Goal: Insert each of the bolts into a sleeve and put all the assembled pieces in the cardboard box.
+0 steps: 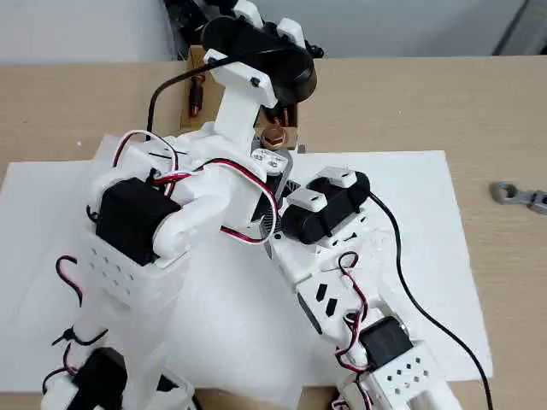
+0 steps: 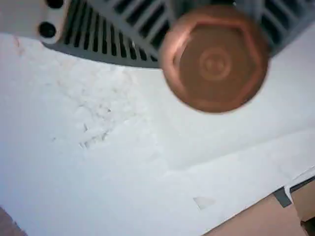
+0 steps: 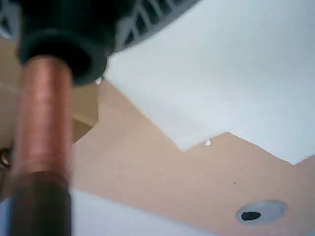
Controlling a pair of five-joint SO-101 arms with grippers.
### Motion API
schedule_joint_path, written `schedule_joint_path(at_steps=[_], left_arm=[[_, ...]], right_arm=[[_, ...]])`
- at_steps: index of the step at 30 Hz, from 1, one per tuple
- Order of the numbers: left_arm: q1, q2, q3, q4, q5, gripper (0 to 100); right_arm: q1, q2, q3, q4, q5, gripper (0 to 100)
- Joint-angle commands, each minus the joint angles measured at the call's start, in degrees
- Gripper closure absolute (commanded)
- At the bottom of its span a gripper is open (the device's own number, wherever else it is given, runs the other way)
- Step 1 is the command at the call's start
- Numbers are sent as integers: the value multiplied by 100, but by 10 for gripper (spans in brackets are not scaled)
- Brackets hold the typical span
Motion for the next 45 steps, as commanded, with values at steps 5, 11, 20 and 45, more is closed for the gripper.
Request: schedule_joint_path(at_steps=[5, 11, 20, 45], left_arm=[[18, -70, 13, 114, 0, 994], [18, -70, 22, 114, 0, 994], [44, -70, 31, 114, 26, 994], [44, -62, 875, 88, 9, 984]], right_arm=[[48, -4, -79, -119, -35, 995], [198, -4, -79, -119, -35, 995], [198, -4, -79, -136, -35, 995], [163, -4, -79, -145, -35, 995]])
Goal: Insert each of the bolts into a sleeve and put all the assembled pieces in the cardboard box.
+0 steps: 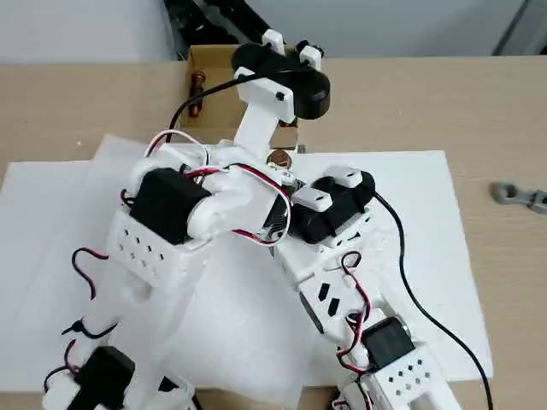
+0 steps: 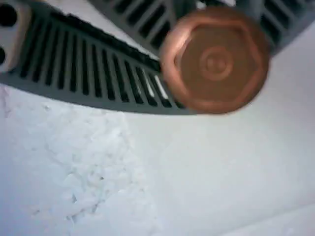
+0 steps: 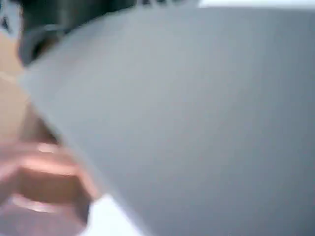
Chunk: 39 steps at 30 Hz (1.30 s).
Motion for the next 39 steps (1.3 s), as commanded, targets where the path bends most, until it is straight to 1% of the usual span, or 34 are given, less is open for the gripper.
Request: schedule_joint_path(at_steps=[1, 5, 7, 16, 20, 24, 26, 36, 39], left_arm=[[18, -105, -48, 105, -26, 970], [18, -114, -66, 105, -35, 896], [0, -114, -66, 105, -35, 874], [-18, -132, -66, 105, -35, 872], [18, -695, -66, 97, -35, 867], [-9, -1327, -40, 97, -35, 783], [-18, -1556, -31, 97, -35, 757], [-53, -1925, -22, 105, -35, 758], [-519, -1916, -22, 105, -35, 795]], right_arm=[[48, 4, -62, -145, -26, 995], [48, 4, -62, -127, -26, 995], [48, 4, -70, -127, -26, 995], [48, 4, -70, -154, -26, 995], [48, 4, -79, -154, -9, 995], [48, 13, -88, -171, 193, 995], [48, 13, -88, -171, 202, 995], [66, 31, -246, -171, 211, 995], [75, 303, -519, -171, 202, 995]])
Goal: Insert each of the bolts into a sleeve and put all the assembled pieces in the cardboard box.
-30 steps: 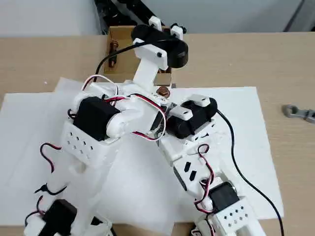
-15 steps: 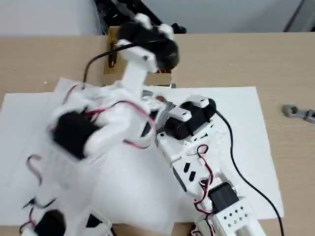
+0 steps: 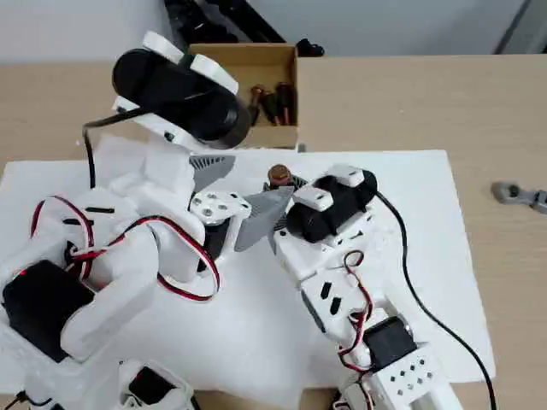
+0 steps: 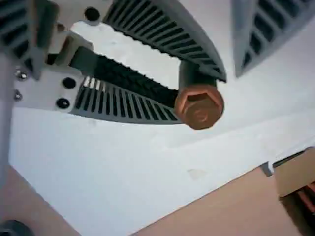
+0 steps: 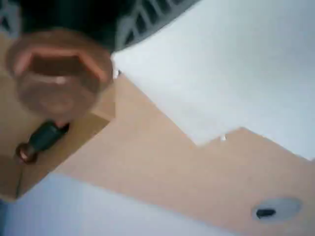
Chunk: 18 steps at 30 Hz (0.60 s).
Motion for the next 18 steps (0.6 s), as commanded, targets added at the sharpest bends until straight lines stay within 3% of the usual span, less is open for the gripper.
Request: schedule_joint_path(at_steps=[1, 6, 11, 18], left_arm=[[-519, -62, 13, 105, -9, 825], [-1574, -70, 690, 105, -9, 998], [-2145, -431, 1244, 105, -9, 995], [-2189, -1635, 1991, 88, -26, 995]], right_arm=[[40, 321, -615, -163, 70, 995], [40, 1314, -1222, -171, 62, 995], [48, 2387, -2004, -224, 53, 995], [295, 4084, -3086, -892, 79, 995]])
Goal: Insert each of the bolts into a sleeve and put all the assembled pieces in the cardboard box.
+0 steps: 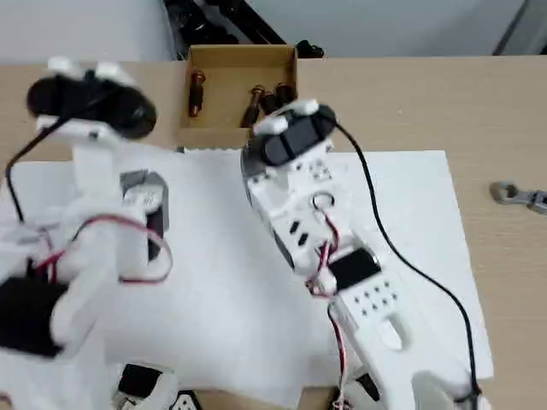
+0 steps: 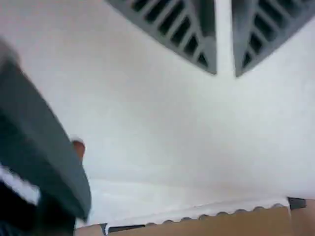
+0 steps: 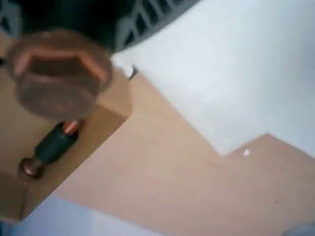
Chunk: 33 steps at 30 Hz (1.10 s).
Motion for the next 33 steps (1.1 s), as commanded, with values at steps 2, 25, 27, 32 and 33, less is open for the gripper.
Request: schedule_joint_path(at_steps=[2, 25, 27, 32, 33], left_arm=[[-44, -747, 497, 9, -53, 995], [-53, -3446, 3415, -756, -791, 995], [-53, -3481, 3424, -747, -791, 995], [-53, -3490, 3424, -712, -791, 995], [-53, -3490, 3424, -712, -791, 995]], right_arm=[[233, 1033, -1152, -400, 44, 995], [664, 5464, -5248, -611, 70, 991], [708, 5886, -5679, -602, 70, 991], [752, 6941, -6796, -558, 79, 990], [752, 7152, -6989, -558, 79, 990]])
